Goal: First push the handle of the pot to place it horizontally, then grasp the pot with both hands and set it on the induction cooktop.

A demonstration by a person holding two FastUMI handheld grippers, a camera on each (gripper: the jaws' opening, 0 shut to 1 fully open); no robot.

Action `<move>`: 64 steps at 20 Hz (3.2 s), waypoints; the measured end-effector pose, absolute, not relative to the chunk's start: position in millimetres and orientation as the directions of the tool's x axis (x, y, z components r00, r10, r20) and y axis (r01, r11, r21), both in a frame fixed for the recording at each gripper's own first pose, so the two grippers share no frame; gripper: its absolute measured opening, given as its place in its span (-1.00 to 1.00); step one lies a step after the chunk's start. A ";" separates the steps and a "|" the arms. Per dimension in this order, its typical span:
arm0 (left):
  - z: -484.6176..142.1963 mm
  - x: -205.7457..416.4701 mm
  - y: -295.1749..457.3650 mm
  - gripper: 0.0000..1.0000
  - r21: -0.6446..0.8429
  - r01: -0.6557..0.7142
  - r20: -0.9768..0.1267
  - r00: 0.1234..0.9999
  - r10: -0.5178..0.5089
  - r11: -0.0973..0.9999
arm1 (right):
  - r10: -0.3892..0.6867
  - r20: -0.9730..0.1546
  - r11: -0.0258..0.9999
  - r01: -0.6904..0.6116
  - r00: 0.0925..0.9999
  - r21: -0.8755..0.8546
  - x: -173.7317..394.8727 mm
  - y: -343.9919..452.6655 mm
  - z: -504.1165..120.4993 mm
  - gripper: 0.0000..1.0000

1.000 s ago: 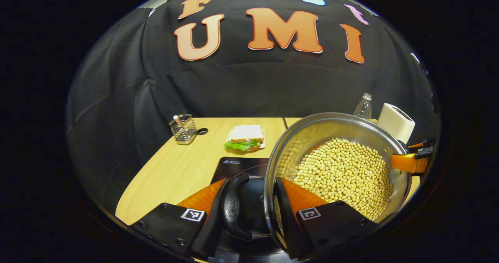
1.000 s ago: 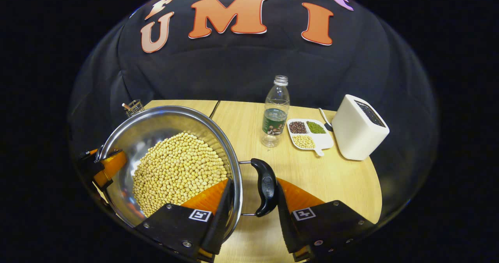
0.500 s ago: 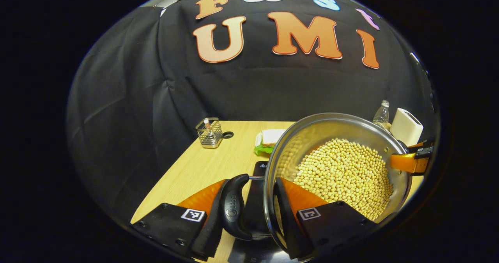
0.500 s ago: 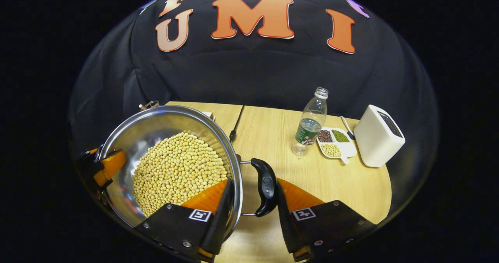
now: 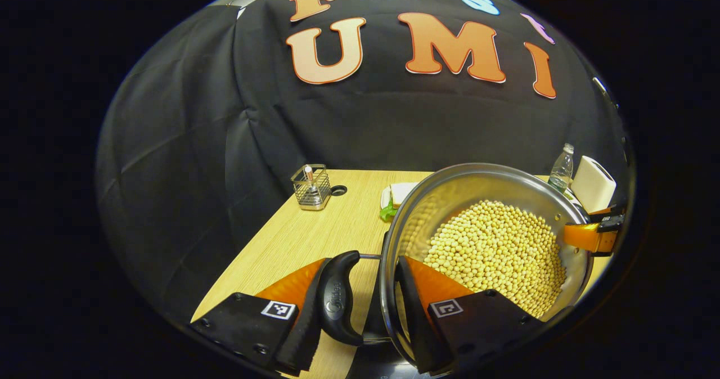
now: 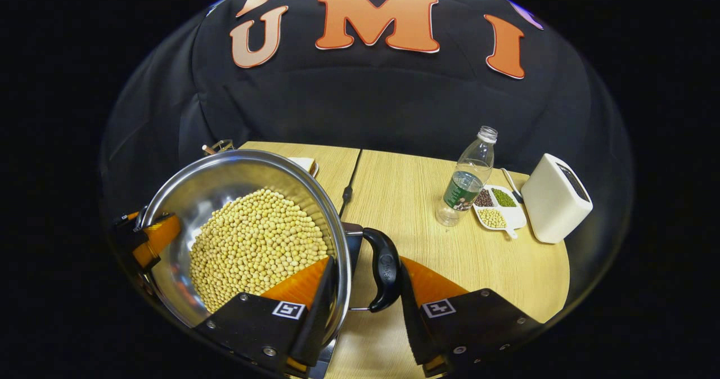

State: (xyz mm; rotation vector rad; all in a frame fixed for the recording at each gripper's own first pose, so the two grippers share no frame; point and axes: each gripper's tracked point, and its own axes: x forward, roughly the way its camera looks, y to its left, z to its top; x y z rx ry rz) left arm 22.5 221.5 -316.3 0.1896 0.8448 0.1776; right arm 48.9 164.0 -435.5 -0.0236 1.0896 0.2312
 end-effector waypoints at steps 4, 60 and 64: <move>-331.1 29.3 223.9 0.38 0.215 -0.063 -0.737 0.644 0.204 0.975 | 0.152 -0.883 0.979 -0.192 0.444 0.072 46.6 169.4 -432.7 0.23; 18.1 9.8 65.4 0.96 0.004 -0.122 0.030 0.992 0.122 0.992 | 0.101 -0.111 0.994 -0.105 0.989 -0.028 42.1 -29.4 -77.7 0.80; 25.1 5.9 74.0 0.91 -0.031 -0.144 0.047 0.988 0.146 0.989 | 0.109 -0.139 0.994 -0.110 0.984 0.002 43.4 -34.1 -86.0 0.80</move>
